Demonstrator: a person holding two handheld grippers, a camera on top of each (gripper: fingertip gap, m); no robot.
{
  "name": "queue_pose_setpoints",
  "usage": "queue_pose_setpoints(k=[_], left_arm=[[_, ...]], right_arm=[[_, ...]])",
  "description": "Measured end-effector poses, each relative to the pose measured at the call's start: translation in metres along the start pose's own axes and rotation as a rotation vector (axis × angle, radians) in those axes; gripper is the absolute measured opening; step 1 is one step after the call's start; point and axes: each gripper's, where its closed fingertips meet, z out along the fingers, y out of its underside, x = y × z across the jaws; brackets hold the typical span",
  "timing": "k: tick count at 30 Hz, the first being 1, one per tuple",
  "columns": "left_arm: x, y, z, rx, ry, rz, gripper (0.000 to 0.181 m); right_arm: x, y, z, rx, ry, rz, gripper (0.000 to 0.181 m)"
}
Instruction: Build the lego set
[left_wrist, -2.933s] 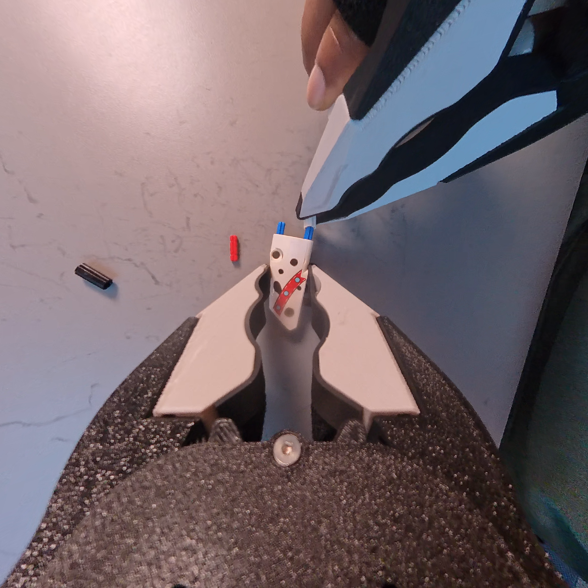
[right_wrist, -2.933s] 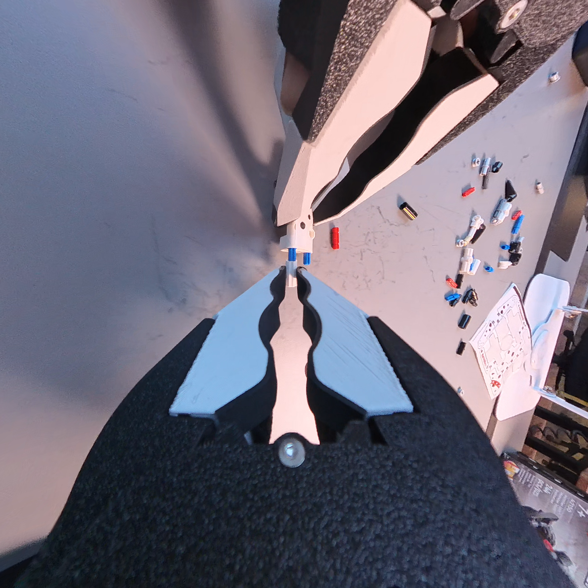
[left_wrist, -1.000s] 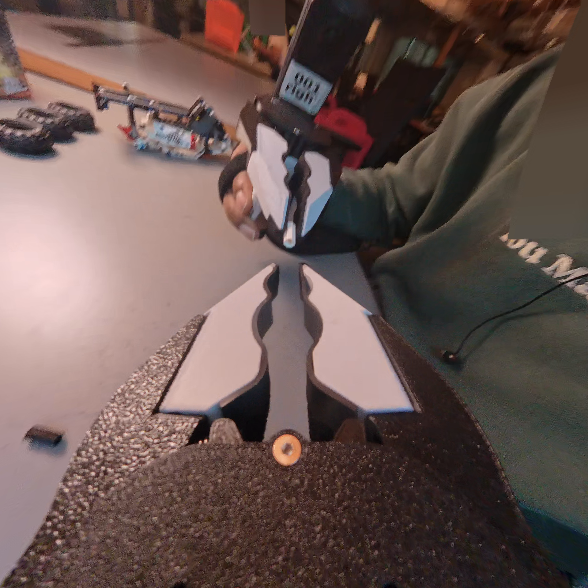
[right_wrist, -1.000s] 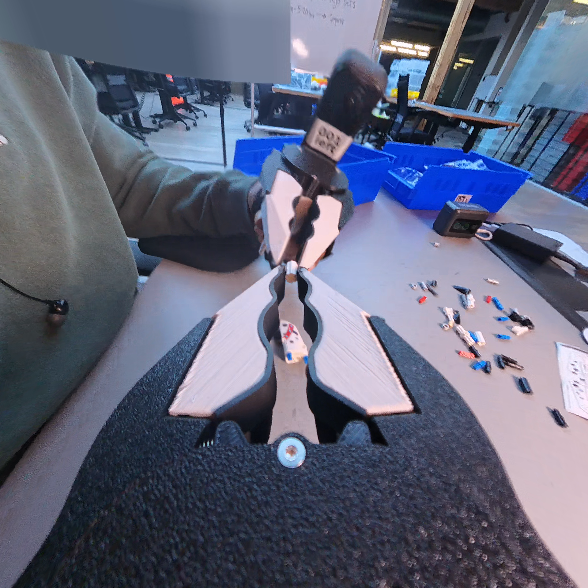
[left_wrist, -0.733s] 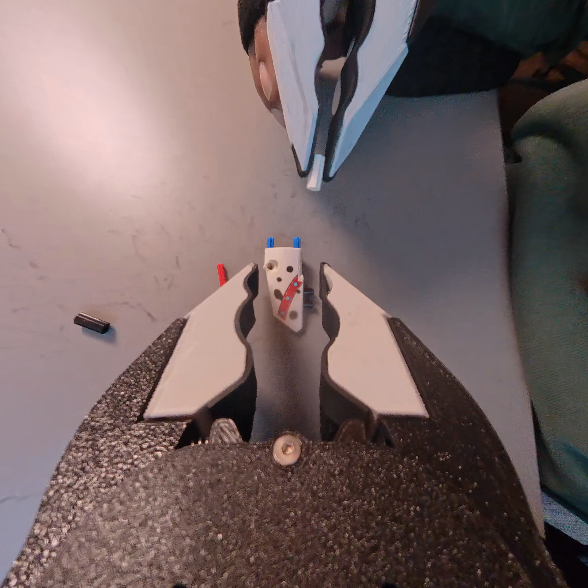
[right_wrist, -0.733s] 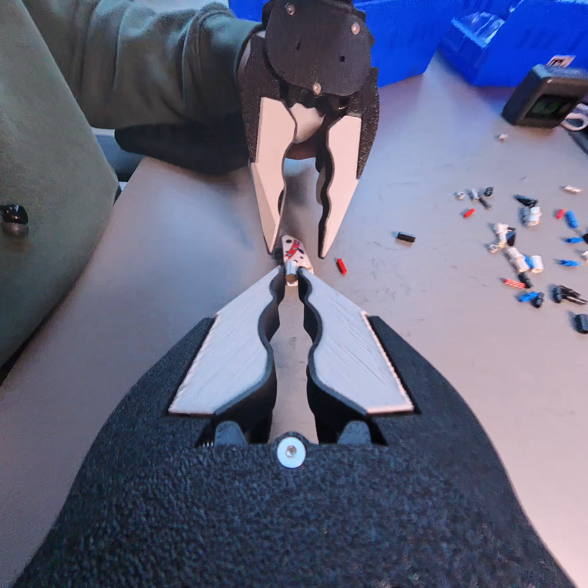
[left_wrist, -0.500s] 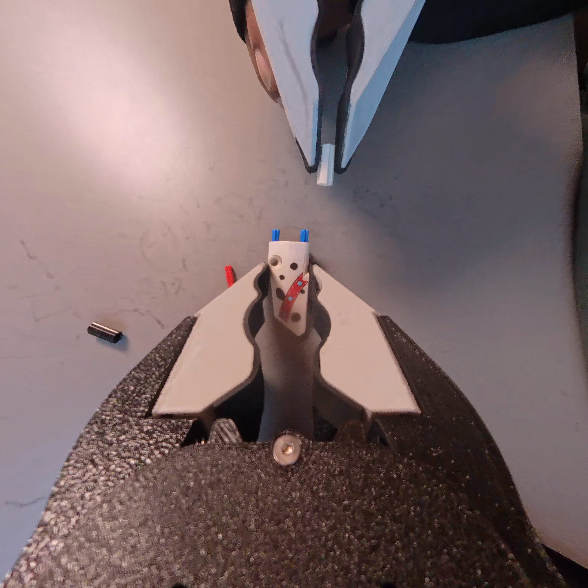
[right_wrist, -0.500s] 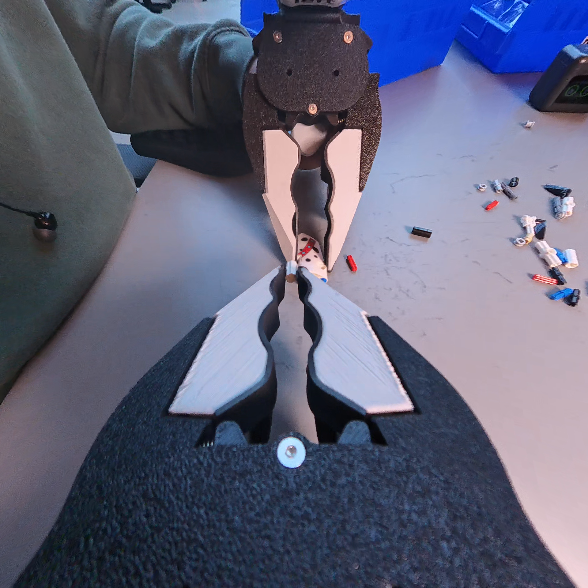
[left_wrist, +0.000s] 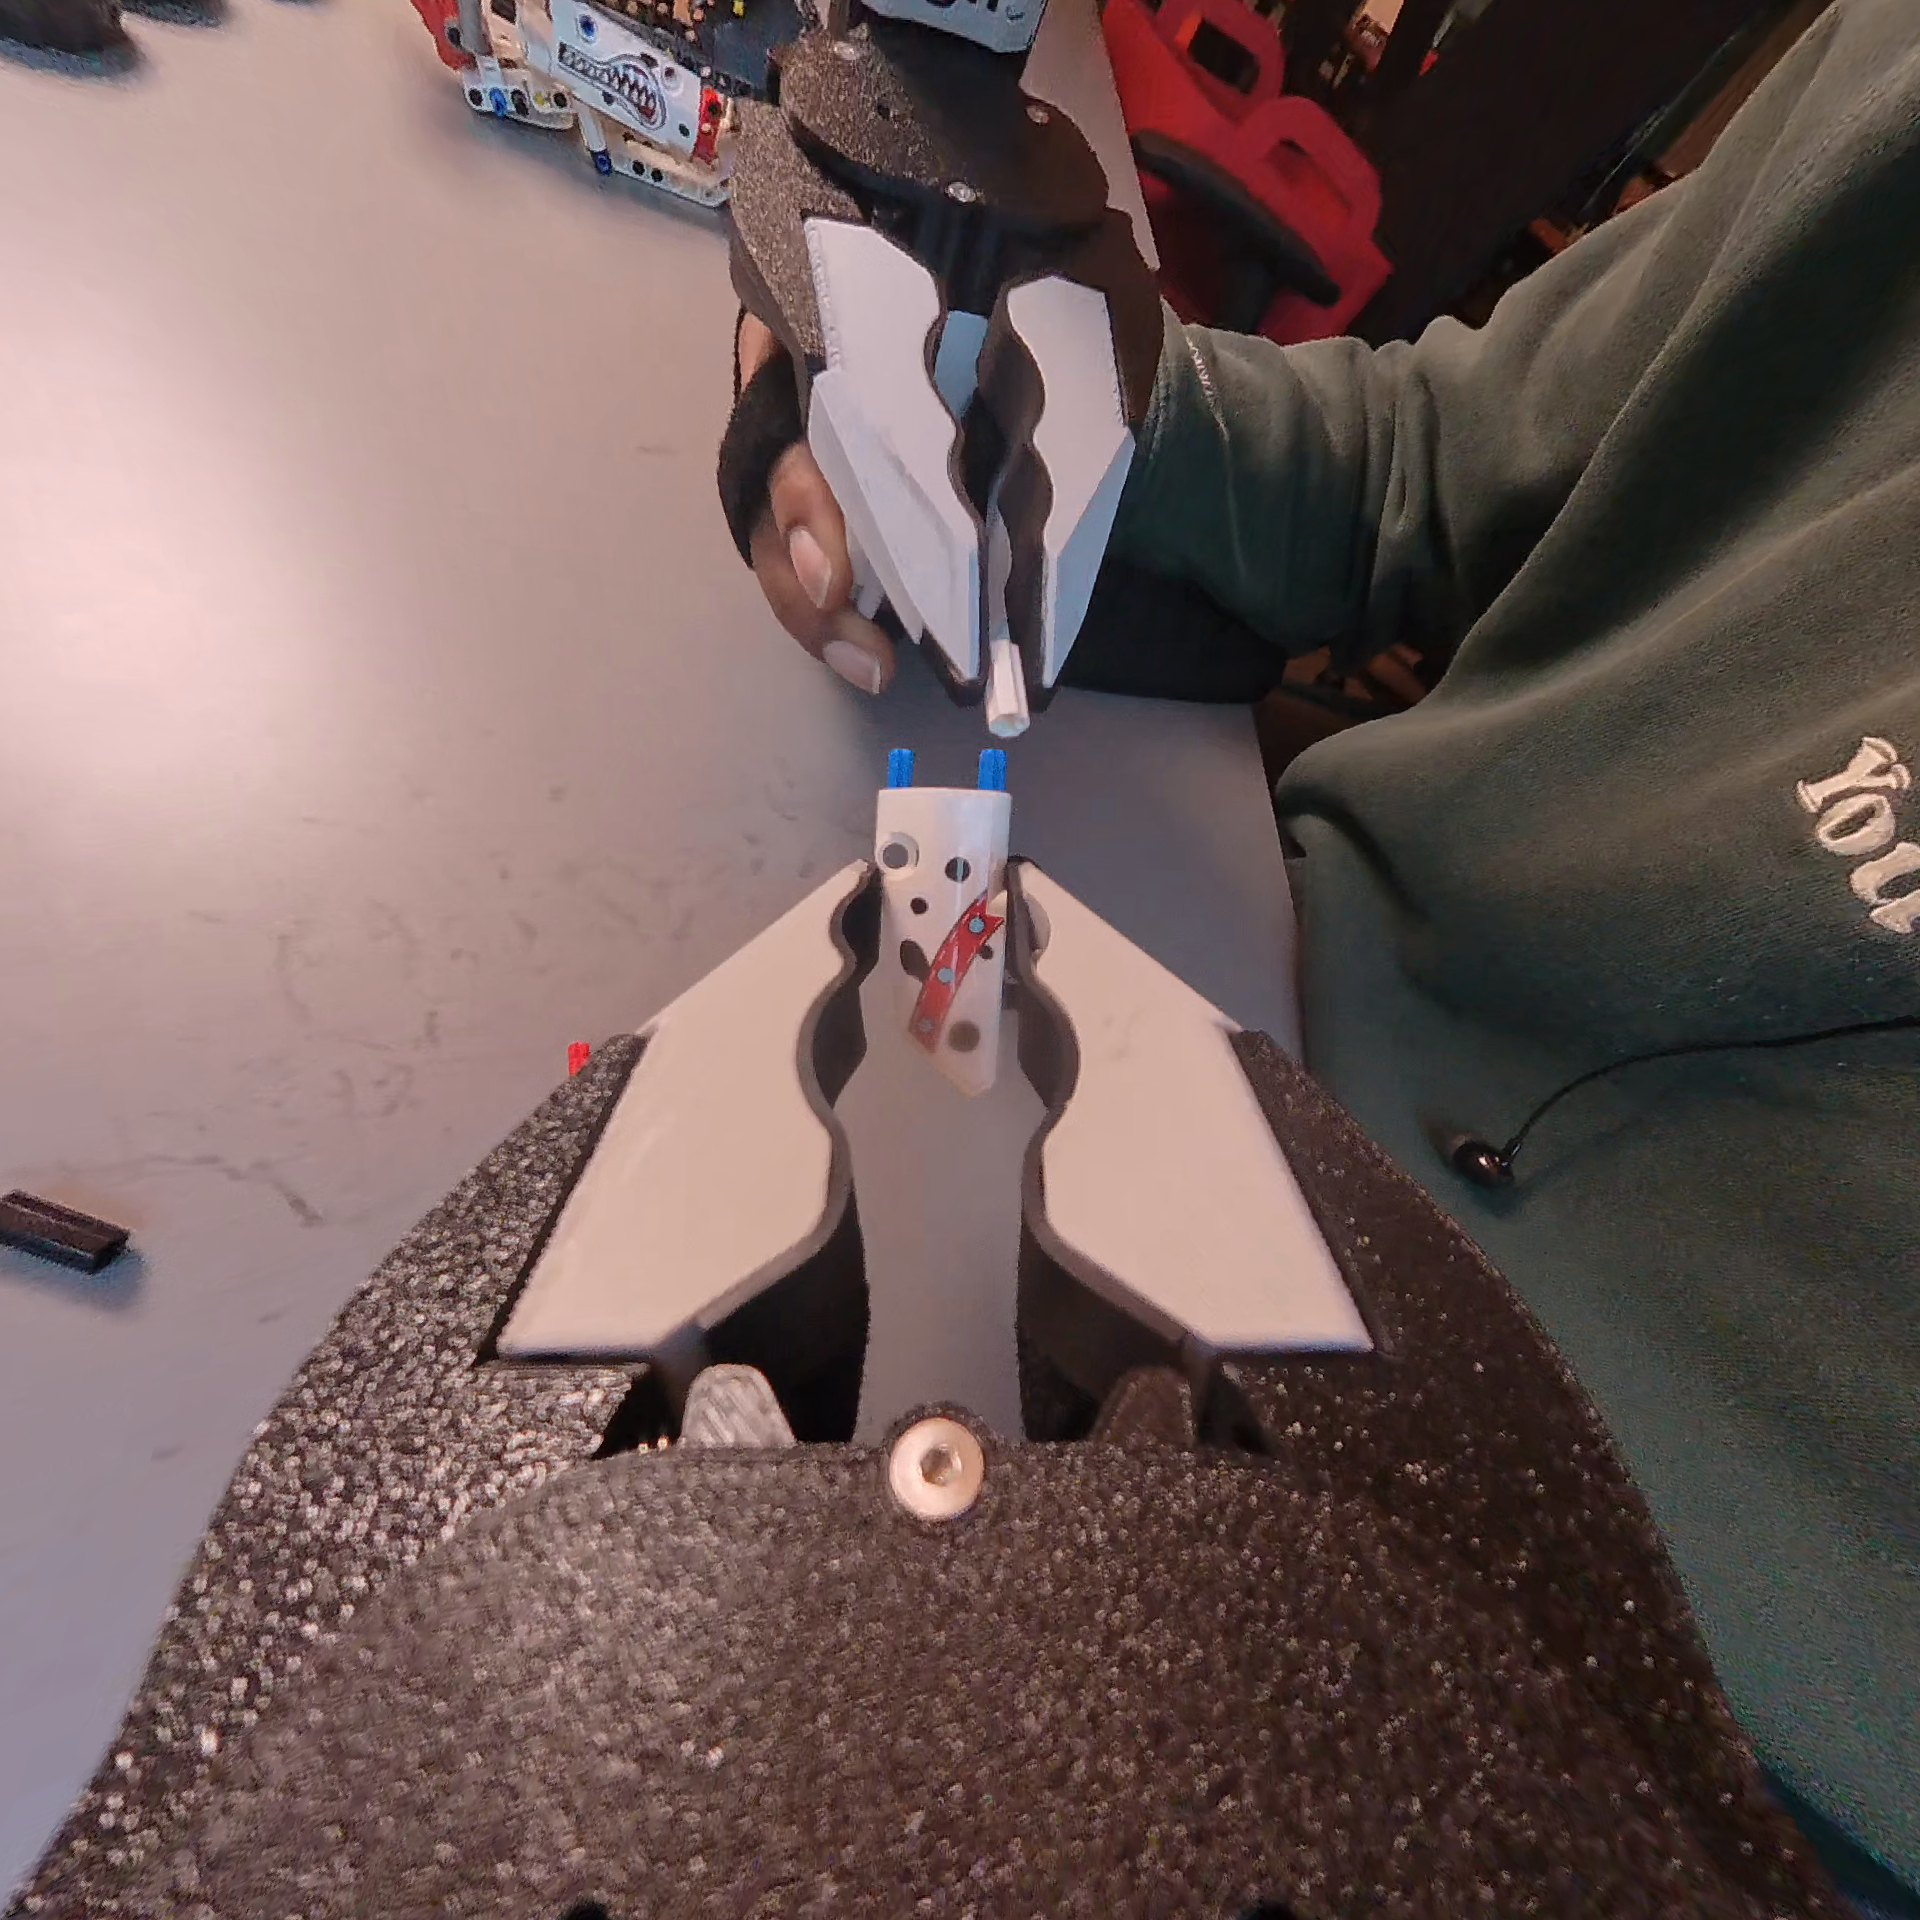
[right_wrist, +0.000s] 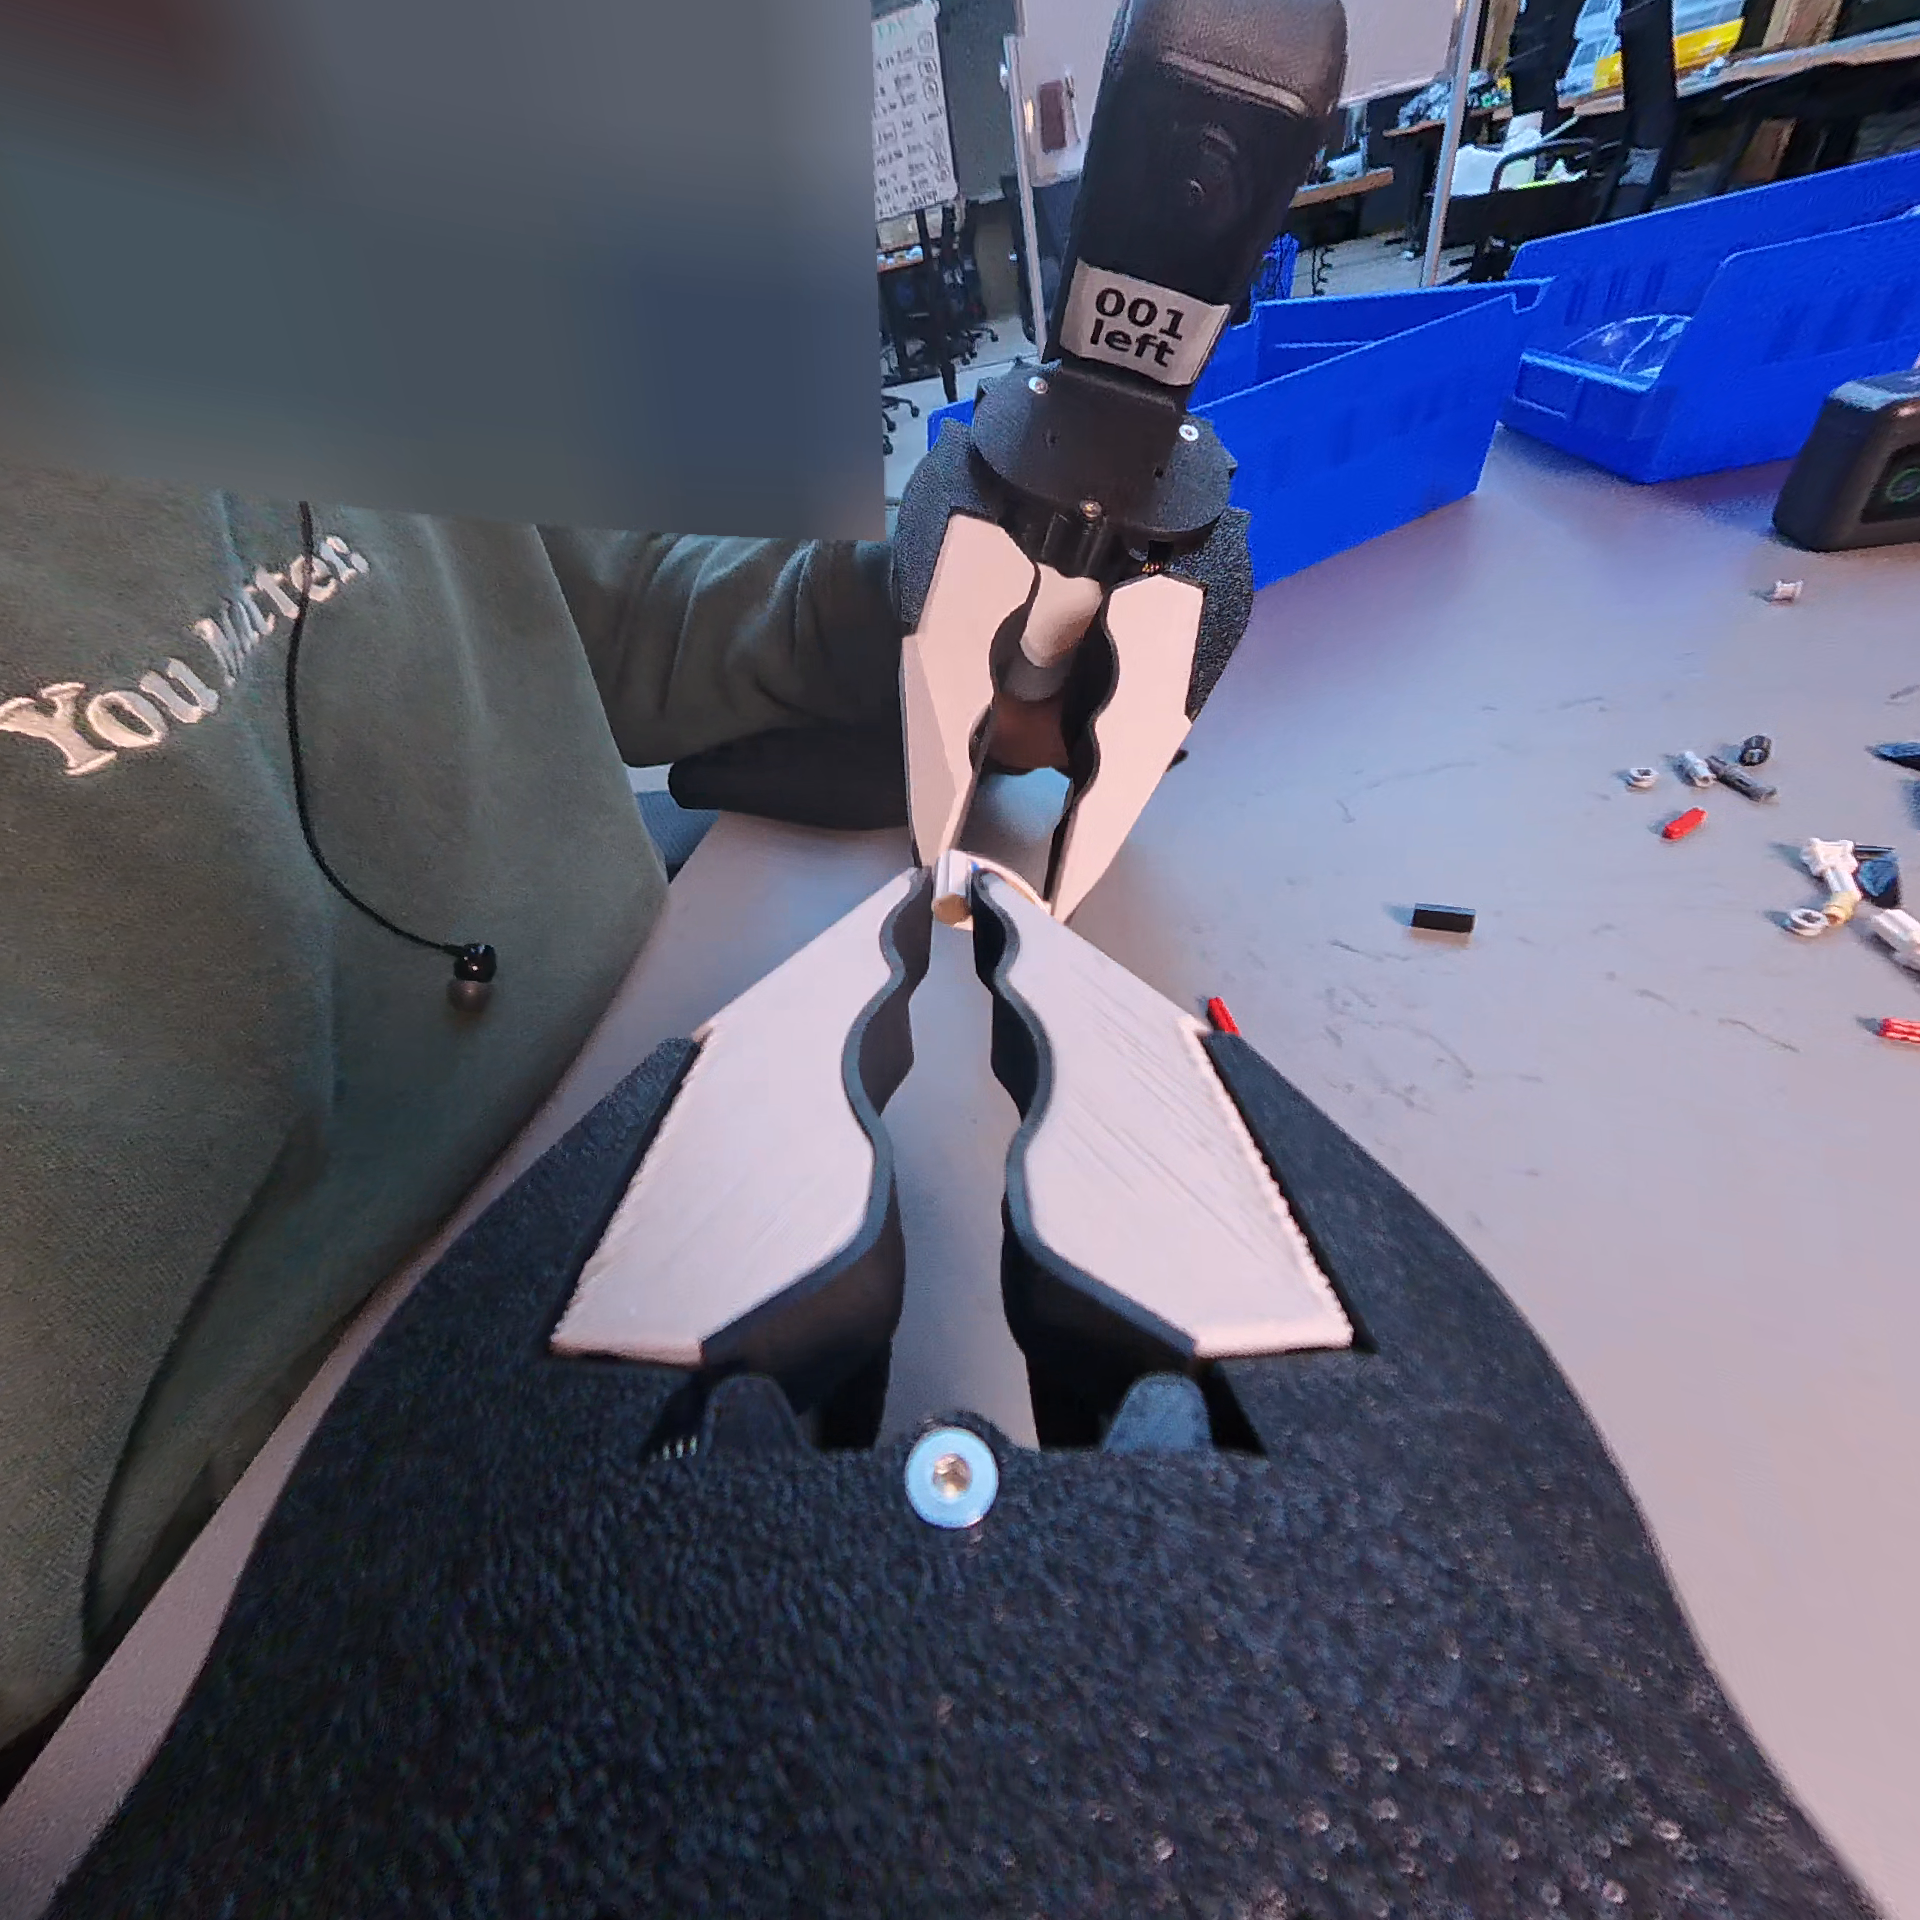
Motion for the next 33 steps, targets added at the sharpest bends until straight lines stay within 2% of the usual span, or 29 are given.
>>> queue_pose_setpoints(k=[15,24,33], left_arm=[[0.002,0.002,0.003,-0.007,0.014,-0.019,0.023],[-0.009,0.021,0.012,-0.104,-0.032,-0.065,0.023],[-0.012,0.042,0.023,-0.231,-0.068,-0.015,0.022]], right_arm=[[0.001,0.006,0.002,-0.044,0.002,0.015,0.006],[0.006,0.027,0.004,-0.198,0.059,-0.043,0.006],[0.002,0.052,0.007,-0.344,0.043,-0.056,0.006]])
